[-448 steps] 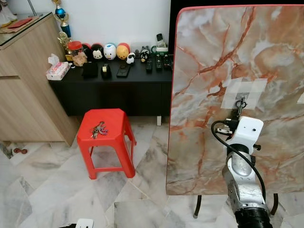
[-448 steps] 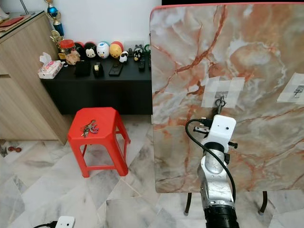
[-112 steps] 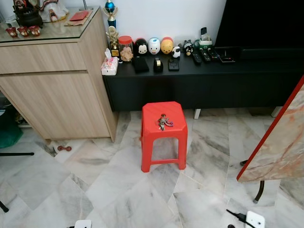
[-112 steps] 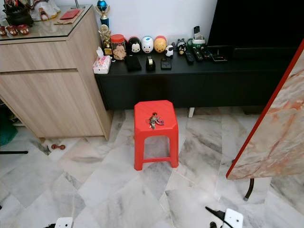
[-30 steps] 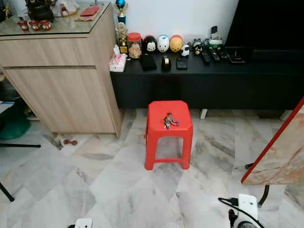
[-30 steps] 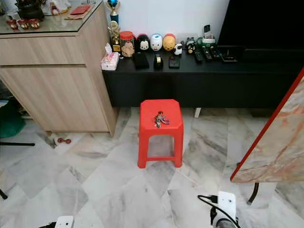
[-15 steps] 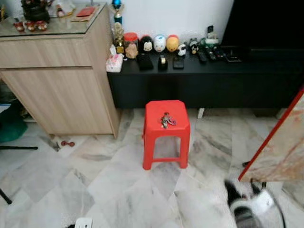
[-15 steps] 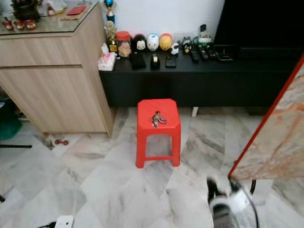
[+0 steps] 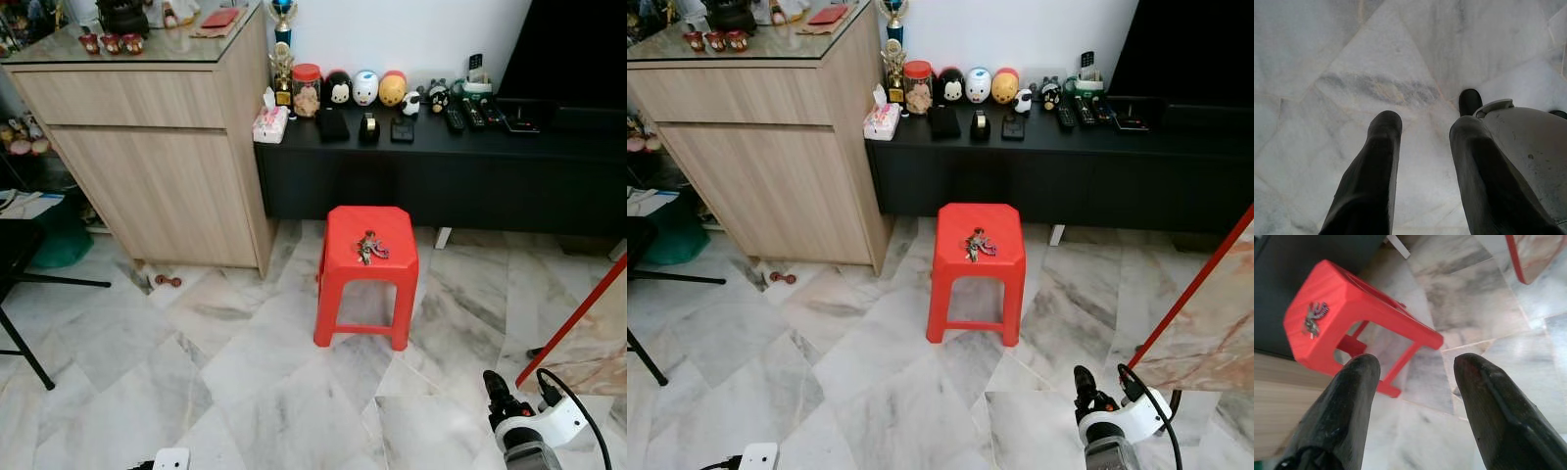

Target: Hang keys on a hook

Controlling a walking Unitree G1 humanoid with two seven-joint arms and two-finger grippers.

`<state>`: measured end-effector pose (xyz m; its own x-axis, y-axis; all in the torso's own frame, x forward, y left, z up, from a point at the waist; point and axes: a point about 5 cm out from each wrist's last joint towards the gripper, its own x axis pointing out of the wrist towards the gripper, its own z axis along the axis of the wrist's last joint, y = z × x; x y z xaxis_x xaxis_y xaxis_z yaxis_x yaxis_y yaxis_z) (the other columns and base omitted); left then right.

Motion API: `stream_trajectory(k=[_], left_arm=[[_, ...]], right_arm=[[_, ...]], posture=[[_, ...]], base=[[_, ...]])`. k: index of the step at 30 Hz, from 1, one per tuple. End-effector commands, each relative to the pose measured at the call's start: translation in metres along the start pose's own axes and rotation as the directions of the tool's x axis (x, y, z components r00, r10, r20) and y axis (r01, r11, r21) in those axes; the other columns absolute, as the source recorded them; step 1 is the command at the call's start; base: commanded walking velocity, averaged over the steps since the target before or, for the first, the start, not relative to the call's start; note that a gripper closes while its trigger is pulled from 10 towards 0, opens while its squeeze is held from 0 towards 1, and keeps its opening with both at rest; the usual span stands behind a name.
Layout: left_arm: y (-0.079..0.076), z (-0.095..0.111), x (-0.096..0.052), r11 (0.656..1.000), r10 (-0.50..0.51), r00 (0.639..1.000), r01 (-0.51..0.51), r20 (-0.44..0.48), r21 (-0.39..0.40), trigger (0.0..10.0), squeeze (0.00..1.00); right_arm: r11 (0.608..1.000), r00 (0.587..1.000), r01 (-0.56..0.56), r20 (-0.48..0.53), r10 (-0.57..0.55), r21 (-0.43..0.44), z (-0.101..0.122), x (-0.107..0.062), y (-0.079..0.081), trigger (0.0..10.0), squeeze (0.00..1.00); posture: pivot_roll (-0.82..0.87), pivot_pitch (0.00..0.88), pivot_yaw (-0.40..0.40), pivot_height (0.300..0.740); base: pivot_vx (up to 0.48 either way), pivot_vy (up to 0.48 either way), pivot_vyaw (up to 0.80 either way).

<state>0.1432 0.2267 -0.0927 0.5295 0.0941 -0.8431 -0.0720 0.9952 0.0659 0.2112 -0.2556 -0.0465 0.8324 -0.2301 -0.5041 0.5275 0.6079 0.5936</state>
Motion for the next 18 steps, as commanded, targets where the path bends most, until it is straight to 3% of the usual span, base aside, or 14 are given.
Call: stream_trajectory(k=[1,2,5,10,11,15,18], left_arm=[[0.002,-0.004,-0.001,1.0,0.003,1.0,-0.003,-0.019,0.018,10.0,0.0],[0.002,-0.004,-0.001,1.0,0.004,1.0,-0.003,-0.019,0.018,10.0,0.0],[0.003,-0.004,-0.001,1.0,0.005,1.0,-0.005,-0.019,0.018,10.0,0.0],[0.004,-0.004,-0.001,1.0,0.009,1.0,-0.008,-0.02,0.019,10.0,0.0],[0.005,-0.004,-0.001,1.0,0.009,1.0,-0.009,-0.022,0.022,10.0,0.0],[0.008,-0.004,-0.002,0.999,0.01,1.0,-0.01,-0.019,0.031,10.0,0.0],[0.009,-0.004,-0.002,1.0,0.022,1.0,-0.022,-0.018,0.013,10.0,0.0]], right_arm=[[0.997,0.998,0.059,-0.011,-0.059,-0.041,-0.002,-0.003,-0.008,10.0,0.0],[0.997,0.998,0.066,-0.01,-0.067,-0.042,-0.002,-0.003,-0.008,10.0,0.0],[0.976,0.988,0.14,-0.043,-0.149,-0.168,-0.006,-0.007,-0.017,10.0,0.0],[0.961,0.981,0.157,-0.076,-0.178,-0.227,-0.012,-0.01,-0.021,10.0,0.0],[0.93,0.97,0.183,-0.096,-0.224,-0.318,-0.018,-0.012,-0.024,10.0,0.0],[0.884,0.953,0.206,-0.118,-0.278,-0.419,-0.027,-0.015,-0.025,10.0,0.0],[0.774,0.943,0.159,-0.137,-0.302,-0.613,-0.032,-0.015,-0.023,10.0,0.0]], posture=[[-0.11,0.0,0.035,0.74],[-0.11,0.0,0.035,0.74],[-0.11,0.0,0.038,0.74],[-0.11,0.0,0.042,0.74],[-0.1,0.0,0.042,0.74],[-0.07,0.0,0.01,0.74],[-0.05,0.0,-0.014,0.74]], base=[[0.0,0.0,0.0],[0.0,0.0,0.0],[0.0,0.0,0.0],[0.0,0.0,0.0],[0.0,0.0,0.0],[0.0,0.0,0.0],[0.0,0.0,0.0]])
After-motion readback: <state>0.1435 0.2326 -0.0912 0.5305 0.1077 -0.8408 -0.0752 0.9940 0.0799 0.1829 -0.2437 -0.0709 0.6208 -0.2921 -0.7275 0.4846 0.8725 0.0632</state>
